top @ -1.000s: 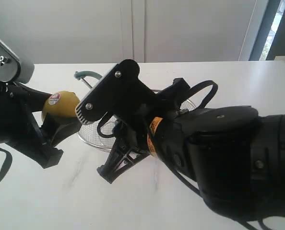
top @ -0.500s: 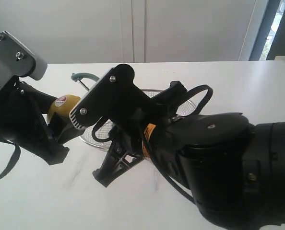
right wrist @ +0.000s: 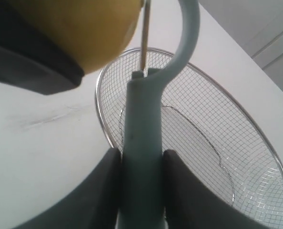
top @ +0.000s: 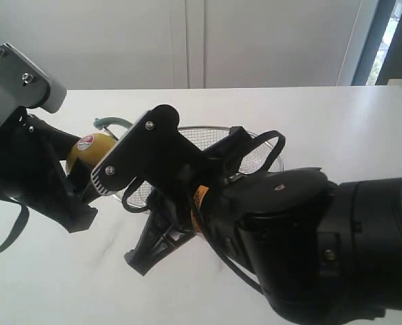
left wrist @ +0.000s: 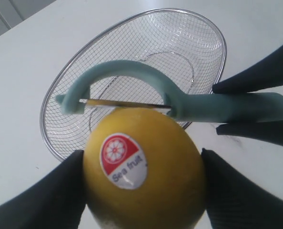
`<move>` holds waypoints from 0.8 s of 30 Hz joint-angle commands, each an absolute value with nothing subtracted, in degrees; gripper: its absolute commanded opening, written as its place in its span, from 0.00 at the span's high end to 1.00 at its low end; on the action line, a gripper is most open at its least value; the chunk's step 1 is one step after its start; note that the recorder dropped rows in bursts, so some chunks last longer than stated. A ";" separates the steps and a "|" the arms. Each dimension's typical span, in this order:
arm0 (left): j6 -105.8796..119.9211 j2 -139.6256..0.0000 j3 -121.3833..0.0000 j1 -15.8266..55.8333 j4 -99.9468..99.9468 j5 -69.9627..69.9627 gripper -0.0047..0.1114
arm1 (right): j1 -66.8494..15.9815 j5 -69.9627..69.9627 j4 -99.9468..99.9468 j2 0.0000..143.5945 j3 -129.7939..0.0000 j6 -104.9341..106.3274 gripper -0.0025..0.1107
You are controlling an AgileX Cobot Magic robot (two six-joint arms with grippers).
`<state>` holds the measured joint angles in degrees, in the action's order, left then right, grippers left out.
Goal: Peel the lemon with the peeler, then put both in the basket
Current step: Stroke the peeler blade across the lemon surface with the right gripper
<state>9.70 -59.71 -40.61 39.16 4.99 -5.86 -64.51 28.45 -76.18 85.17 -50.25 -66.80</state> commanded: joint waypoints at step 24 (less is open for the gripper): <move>9.20 -59.53 -41.27 39.01 5.47 -5.29 0.96 | -64.62 28.90 -76.84 84.51 -50.78 -68.14 0.98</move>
